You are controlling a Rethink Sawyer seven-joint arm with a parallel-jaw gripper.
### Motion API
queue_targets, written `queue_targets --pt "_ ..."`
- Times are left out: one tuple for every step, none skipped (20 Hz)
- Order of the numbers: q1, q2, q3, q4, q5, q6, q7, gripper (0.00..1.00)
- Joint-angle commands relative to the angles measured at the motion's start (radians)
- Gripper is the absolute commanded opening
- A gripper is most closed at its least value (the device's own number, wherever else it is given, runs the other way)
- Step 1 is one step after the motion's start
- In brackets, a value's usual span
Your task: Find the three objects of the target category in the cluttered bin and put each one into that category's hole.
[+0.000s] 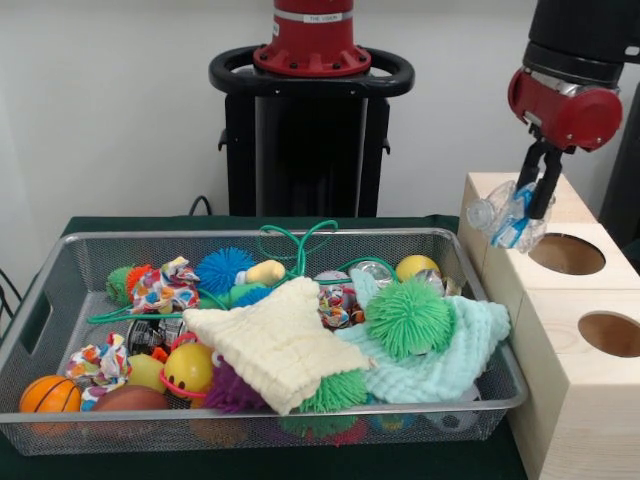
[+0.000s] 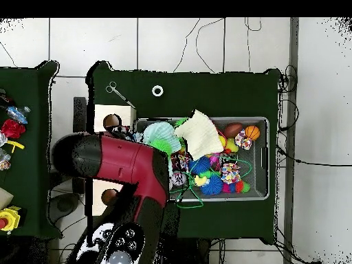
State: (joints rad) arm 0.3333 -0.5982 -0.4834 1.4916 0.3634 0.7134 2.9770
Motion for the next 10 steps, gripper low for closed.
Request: queue_targets --pt "-0.018 0.004 0.118 0.138 -0.032 0.007 0.002 0.00" --pt "-0.012 0.008 0.115 0.131 -0.032 0.019 0.013 0.00" --pt "-0.009 0.008 0.117 0.127 -0.028 0.025 0.021 0.00" --pt "-0.005 0.009 0.116 0.121 -0.026 0.033 0.029 0.00" --pt "-0.001 0.011 0.115 0.117 -0.024 0.039 0.036 0.00" --pt "0.003 0.012 0.115 0.112 -0.022 0.043 0.042 0.00" --pt "0.005 0.013 0.116 0.109 -0.019 0.046 0.048 0.00" --pt "0.007 0.015 0.117 0.105 -0.016 0.046 0.054 0.00" --pt "0.010 0.018 0.117 0.101 -0.012 0.047 0.060 0.00" --pt "0.011 0.021 0.116 0.096 -0.011 0.051 0.066 0.00"
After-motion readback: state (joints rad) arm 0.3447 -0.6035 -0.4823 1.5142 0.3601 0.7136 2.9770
